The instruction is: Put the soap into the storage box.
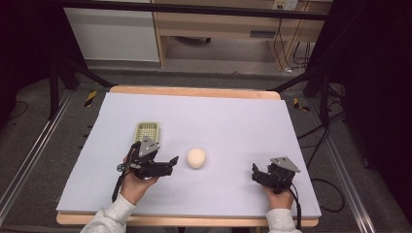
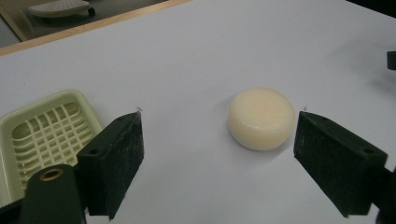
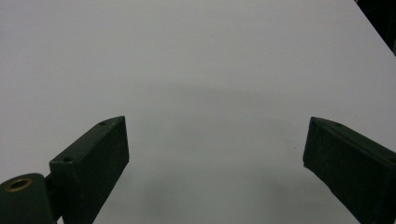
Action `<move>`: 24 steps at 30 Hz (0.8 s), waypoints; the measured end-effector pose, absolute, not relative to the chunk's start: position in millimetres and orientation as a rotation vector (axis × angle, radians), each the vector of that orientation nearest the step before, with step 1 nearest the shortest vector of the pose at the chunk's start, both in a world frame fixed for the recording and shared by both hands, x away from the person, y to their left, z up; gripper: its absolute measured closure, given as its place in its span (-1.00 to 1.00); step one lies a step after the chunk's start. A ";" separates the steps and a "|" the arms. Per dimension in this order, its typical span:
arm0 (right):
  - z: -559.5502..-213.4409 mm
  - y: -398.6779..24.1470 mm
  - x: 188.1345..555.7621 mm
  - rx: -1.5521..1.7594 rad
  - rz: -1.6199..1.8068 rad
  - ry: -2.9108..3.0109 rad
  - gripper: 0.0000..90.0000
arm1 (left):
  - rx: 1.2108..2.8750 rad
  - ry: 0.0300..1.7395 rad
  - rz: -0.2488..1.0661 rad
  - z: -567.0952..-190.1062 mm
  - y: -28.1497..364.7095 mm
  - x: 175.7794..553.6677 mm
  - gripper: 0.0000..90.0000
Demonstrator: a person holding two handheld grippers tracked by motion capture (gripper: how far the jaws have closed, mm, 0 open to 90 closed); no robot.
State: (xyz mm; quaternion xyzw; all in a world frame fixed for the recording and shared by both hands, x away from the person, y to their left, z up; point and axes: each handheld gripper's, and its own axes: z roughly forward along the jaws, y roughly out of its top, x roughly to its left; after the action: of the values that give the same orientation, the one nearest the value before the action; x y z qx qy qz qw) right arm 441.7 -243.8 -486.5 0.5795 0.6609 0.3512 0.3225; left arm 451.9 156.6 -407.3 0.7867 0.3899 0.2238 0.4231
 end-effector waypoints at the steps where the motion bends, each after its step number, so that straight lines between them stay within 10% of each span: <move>1: -486.5 -243.8 441.7 1.521 0.922 1.735 -0.84 | 1.969 0.976 0.560 -407.3 156.6 451.9 -0.65; 24: -486.2 -244.7 441.1 1.516 0.939 1.732 -0.84 | 1.993 0.984 0.543 -412.4 126.8 471.8 -0.65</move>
State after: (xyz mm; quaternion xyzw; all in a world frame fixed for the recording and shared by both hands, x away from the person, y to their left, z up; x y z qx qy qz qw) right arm 441.1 -244.7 -486.2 0.5772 0.6597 0.3577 0.3220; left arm 471.8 126.8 -412.4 0.7929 0.3916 0.2162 0.4138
